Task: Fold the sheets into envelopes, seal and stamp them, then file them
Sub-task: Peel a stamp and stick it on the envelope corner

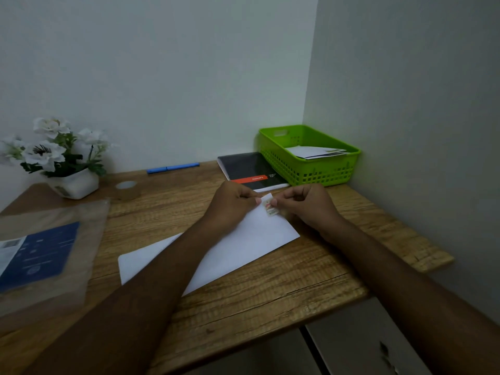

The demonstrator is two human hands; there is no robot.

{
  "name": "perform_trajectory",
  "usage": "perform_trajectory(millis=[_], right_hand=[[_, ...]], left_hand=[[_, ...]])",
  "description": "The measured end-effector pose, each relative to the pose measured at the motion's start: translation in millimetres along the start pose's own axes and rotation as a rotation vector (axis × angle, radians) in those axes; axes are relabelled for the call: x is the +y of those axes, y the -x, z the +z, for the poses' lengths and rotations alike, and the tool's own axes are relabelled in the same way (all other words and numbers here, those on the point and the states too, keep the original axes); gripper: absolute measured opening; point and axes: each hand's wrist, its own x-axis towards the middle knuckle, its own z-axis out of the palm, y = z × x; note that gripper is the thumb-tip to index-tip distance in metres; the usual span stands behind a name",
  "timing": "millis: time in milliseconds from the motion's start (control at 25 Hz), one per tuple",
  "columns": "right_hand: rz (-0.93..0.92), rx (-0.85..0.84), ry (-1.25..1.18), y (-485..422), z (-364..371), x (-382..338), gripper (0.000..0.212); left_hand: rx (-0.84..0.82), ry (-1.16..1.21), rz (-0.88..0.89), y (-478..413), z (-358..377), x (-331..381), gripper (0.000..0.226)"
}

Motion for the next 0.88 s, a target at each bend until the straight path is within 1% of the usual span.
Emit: perform_trajectory(millis=[560, 720, 800, 880], right_hand=[[-0.067, 0.005, 0.016, -3.9, 4.5, 2.8, 0.005], [-0.079, 0.010, 0.027, -3.7, 5.1, 2.9, 0.007], [-0.082, 0.019, 0.036, -3.7, 5.0, 2.8, 0.010], [-0.094, 0.032, 0.024, -4.6, 4.1, 3.6, 0.018]], left_hand=[[-0.005, 0.023, 0.000, 1.8, 3.0, -0.3, 0.010], [0.015, 0.003, 0.033, 0.8, 4.7, -1.7, 0.012], [0.026, -0.022, 0.060, 0.0, 5.7, -2.0, 0.010], [0.019, -0.036, 0.083, -0.1, 6.1, -1.7, 0.009]])
